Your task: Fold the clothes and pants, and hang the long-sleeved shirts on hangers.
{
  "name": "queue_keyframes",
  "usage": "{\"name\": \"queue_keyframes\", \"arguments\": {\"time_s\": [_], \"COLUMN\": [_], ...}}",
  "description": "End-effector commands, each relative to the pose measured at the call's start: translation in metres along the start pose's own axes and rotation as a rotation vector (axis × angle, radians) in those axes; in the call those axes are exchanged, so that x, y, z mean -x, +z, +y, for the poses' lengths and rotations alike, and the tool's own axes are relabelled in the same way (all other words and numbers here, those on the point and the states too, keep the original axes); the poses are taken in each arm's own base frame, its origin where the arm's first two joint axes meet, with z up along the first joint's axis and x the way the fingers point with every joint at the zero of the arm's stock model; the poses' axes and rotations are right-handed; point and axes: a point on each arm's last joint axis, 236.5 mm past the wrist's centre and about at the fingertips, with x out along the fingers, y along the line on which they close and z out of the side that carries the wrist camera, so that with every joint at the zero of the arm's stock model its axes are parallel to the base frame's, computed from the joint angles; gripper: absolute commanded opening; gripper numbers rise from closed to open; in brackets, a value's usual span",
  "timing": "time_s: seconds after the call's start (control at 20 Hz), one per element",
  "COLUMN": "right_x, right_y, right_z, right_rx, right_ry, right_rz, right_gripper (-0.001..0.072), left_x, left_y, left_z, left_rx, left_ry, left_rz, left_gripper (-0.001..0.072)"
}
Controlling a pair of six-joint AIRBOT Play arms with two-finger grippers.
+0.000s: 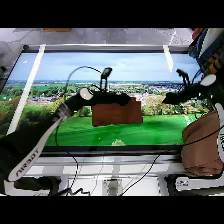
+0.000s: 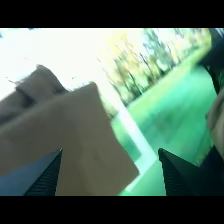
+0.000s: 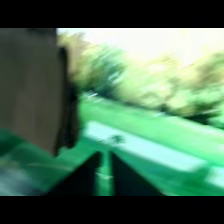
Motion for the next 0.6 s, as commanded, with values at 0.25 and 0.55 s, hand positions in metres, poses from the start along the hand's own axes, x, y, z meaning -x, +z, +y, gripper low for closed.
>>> {"name": "queue_keyframes", "arguments": {"time_s": [0.25,0.55], "right_x": [-0.109,-0.163], "right_y": [-0.045,-0.021], "right_z": [0.013,0.06], "right_rx": [-0.269,-0.239], "right_ry": [0.135,0.207], "right_rz": [-0.034,0.026], "right_gripper": [0.069,0.0653], "left_x": [0.044,0.044], "left_y": [0.036,0.035], "left_z": [0.044,0.044], "left_rx": [0.04,0.04], "left_ry": [0.057,0.055], "left_rz": [-0.071,-0.068], "left_gripper": [0.0698,0.0698]}}
